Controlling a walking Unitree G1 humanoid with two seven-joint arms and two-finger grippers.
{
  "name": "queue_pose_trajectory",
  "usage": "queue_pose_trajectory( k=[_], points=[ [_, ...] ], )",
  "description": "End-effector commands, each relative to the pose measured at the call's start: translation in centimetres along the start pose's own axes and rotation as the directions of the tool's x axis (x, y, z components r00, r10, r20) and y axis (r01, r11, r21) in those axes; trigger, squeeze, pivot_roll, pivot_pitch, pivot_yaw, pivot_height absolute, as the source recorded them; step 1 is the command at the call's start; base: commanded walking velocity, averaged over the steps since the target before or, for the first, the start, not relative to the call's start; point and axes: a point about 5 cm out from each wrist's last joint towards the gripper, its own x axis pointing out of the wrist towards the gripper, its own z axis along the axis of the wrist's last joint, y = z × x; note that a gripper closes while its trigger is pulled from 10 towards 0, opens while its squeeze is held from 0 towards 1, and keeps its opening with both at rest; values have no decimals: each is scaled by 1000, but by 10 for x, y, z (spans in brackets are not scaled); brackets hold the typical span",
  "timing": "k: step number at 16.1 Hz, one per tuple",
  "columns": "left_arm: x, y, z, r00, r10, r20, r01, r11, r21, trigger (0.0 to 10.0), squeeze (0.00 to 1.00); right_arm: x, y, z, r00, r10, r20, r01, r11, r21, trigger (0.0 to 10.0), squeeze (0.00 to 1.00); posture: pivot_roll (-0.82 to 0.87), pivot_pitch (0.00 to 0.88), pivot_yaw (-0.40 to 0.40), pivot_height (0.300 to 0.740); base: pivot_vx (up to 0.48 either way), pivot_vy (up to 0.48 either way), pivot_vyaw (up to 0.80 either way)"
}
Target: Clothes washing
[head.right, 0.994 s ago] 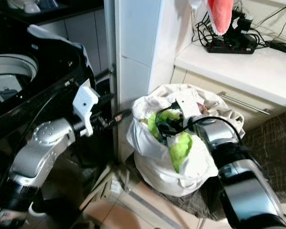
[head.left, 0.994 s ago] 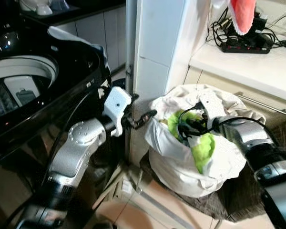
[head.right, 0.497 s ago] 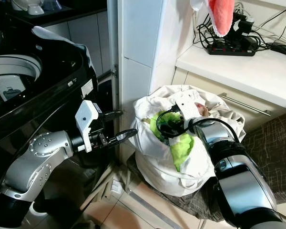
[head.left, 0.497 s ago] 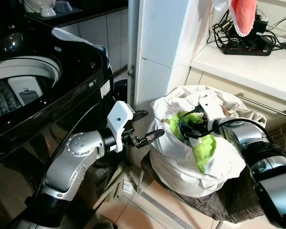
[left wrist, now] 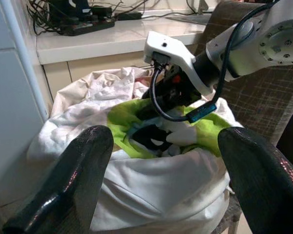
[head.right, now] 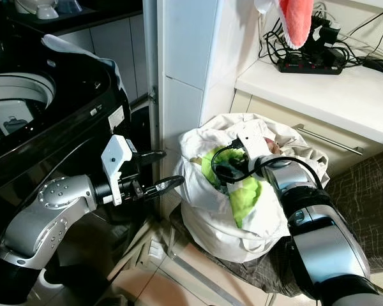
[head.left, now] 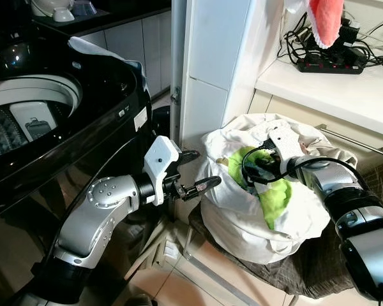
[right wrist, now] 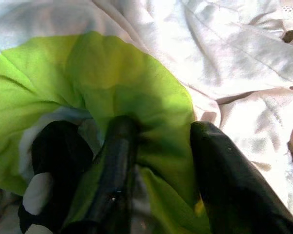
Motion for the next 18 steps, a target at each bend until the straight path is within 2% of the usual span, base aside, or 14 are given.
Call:
queue_pose_trajectory(
  k=[1,4,8,9,11,13,14,15,16,17,18],
  points=[
    [-1,2,7,1000,-2,10,2,1000,23,10000,0,-2,-4,5,1000,-14,7,14,1000,-8,0,0,34,0,-41,740,0,0,0],
    [-2,3,8,1000,-9,10,8,1000,21,10000,0,-3,-6,8,1000,-14,19,14,1000,-5,0,0,31,0,-38,740,0,0,0],
    [-4,0,9,999,-30,21,29,999,21,10000,0,-10,-15,21,996,-32,85,31,999,15,0,0,29,0,-36,740,0,0,0],
    [-4,0,11,999,-26,28,25,999,26,10000,0,-16,-18,32,990,-12,143,4,999,54,0,0,28,0,-36,740,0,0,0],
    [-5,10,20,996,46,79,-51,996,74,10000,0,-37,-20,64,955,77,286,-110,989,103,0,0,23,0,-34,740,0,0,0],
    [-6,22,38,978,125,168,-145,983,111,10000,0,-60,-21,97,896,128,426,-203,970,136,0,0,15,0,-33,740,0,0,0],
    [-8,32,56,950,184,251,-223,965,137,10000,0,-78,-20,121,833,171,526,-284,949,141,0,0,10,0,-31,740,0,0,0],
    [-8,35,63,940,200,278,-246,959,143,10000,0,-84,-19,129,808,185,560,-311,940,139,0,0,9,0,-32,740,0,0,0],
    [-12,43,90,892,228,390,-300,944,135,10000,0,-107,-14,157,711,221,667,-402,906,129,0,0,6,0,-32,740,0,0,0],
    [-16,51,113,837,273,475,-379,915,140,10000,0,-124,-5,173,638,267,723,-475,874,97,0,0,6,0,-33,740,0,0,0],
    [-17,52,122,819,275,504,-390,911,135,10000,0,-129,0,178,613,291,734,-501,862,77,0,0,7,0,-35,740,0,0,0]
  ],
)
